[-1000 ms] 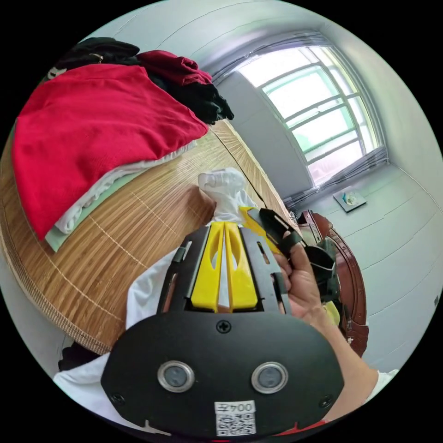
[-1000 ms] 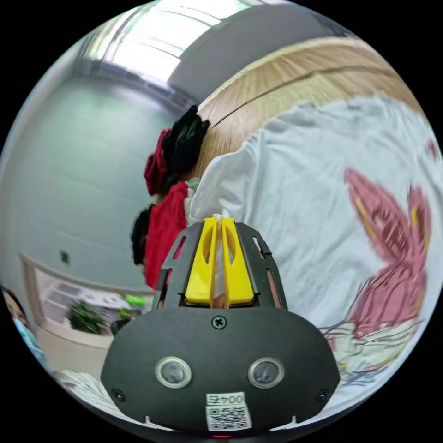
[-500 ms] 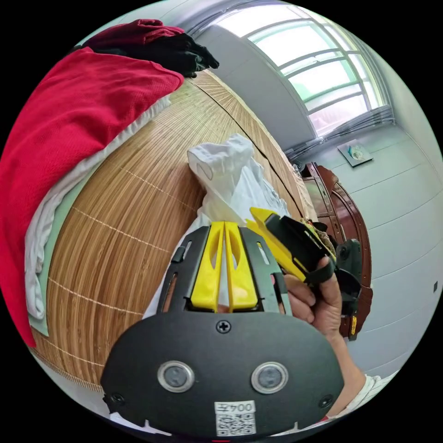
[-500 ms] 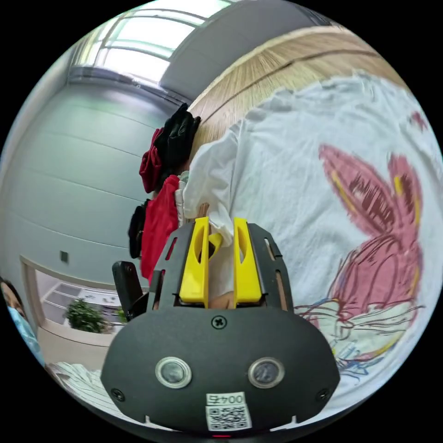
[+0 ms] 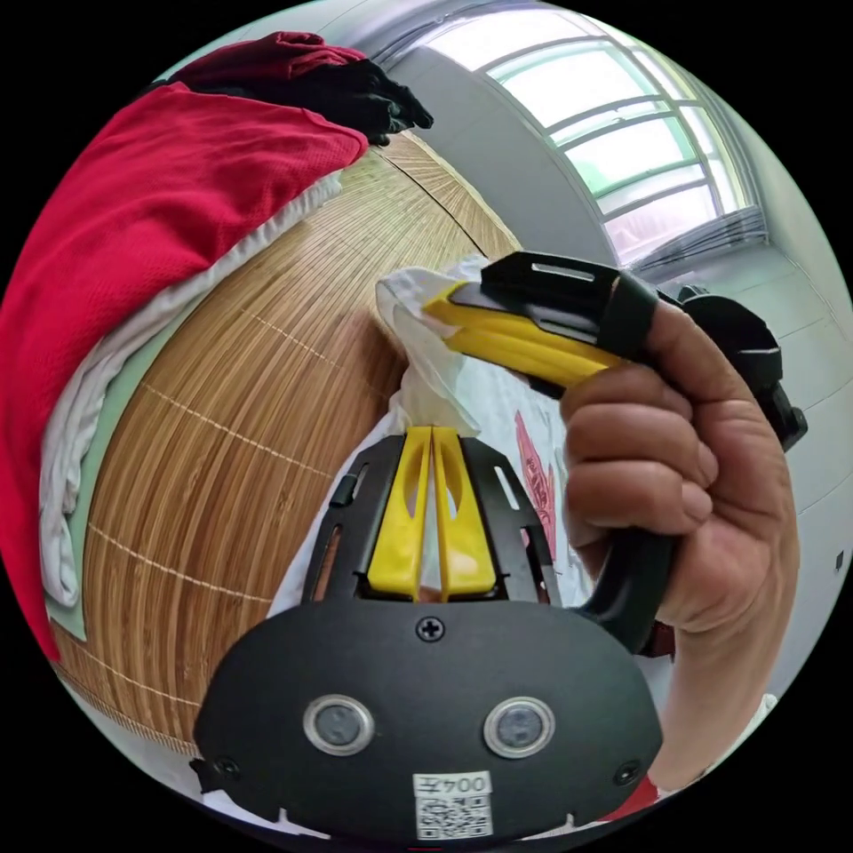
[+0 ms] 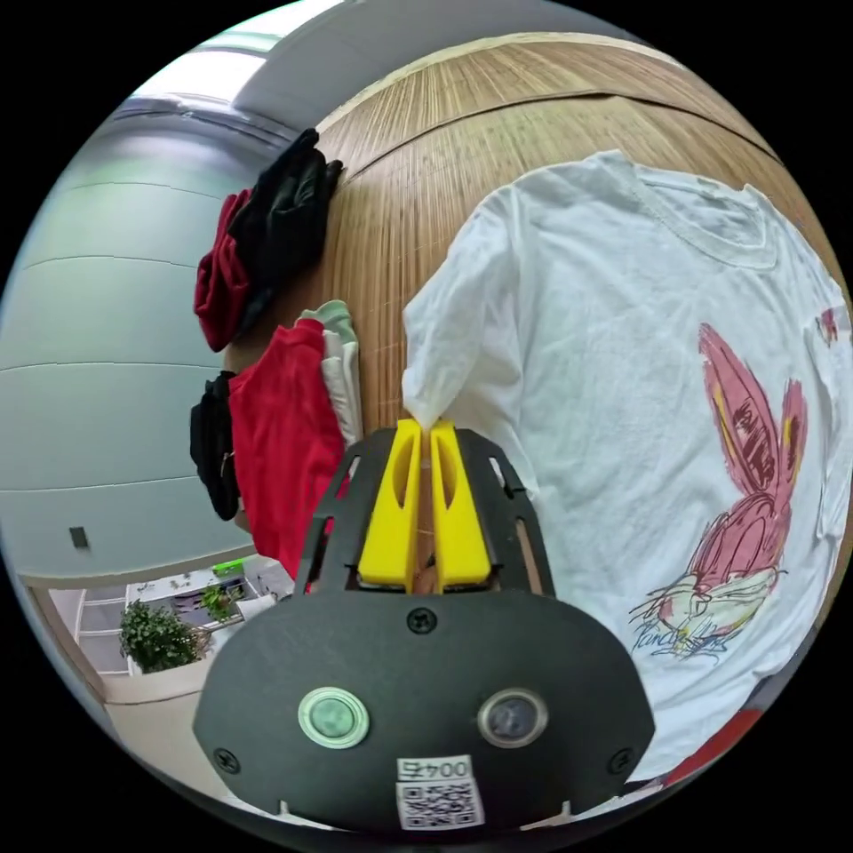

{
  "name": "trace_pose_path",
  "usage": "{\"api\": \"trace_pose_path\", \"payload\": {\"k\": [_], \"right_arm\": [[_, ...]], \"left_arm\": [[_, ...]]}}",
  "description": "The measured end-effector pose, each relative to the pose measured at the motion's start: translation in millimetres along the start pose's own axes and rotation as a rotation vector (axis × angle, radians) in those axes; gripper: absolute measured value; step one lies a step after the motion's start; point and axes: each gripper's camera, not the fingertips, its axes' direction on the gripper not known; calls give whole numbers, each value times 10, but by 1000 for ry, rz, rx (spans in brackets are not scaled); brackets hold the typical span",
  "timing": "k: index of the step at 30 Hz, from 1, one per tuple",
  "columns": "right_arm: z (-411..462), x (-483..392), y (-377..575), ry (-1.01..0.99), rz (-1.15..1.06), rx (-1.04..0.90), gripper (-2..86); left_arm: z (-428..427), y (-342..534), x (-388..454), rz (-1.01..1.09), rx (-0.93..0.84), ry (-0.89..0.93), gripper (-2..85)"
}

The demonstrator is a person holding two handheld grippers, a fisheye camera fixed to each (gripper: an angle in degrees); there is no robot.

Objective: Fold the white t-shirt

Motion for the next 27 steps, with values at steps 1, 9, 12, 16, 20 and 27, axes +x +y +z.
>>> {"api": "trace_pose_path", "payload": {"k": [1, 9, 12, 16, 20, 27], "right_arm": [[-104, -17, -4, -16, -18, 17, 14], [-986, 421, -242, -294, -139, -34, 6], [-1191, 973, -393, -398, -98, -87, 8], [-1383, 1751, -540, -524, -14, -87, 18], [-1349, 2228, -582, -632, 12, -82, 47], [-1156, 2678, -216, -814, 109, 47, 41]], "left_arm": [[-1, 1, -2, -1, 0, 2, 2], [-40, 24, 25, -3, 6, 3, 2], [-100, 51, 68, 17, 23, 18, 2], [-203, 111, 178, 74, 79, 21, 2], [-257, 146, 201, 80, 123, 25, 2], [-260, 171, 196, 63, 131, 21, 2]]}}
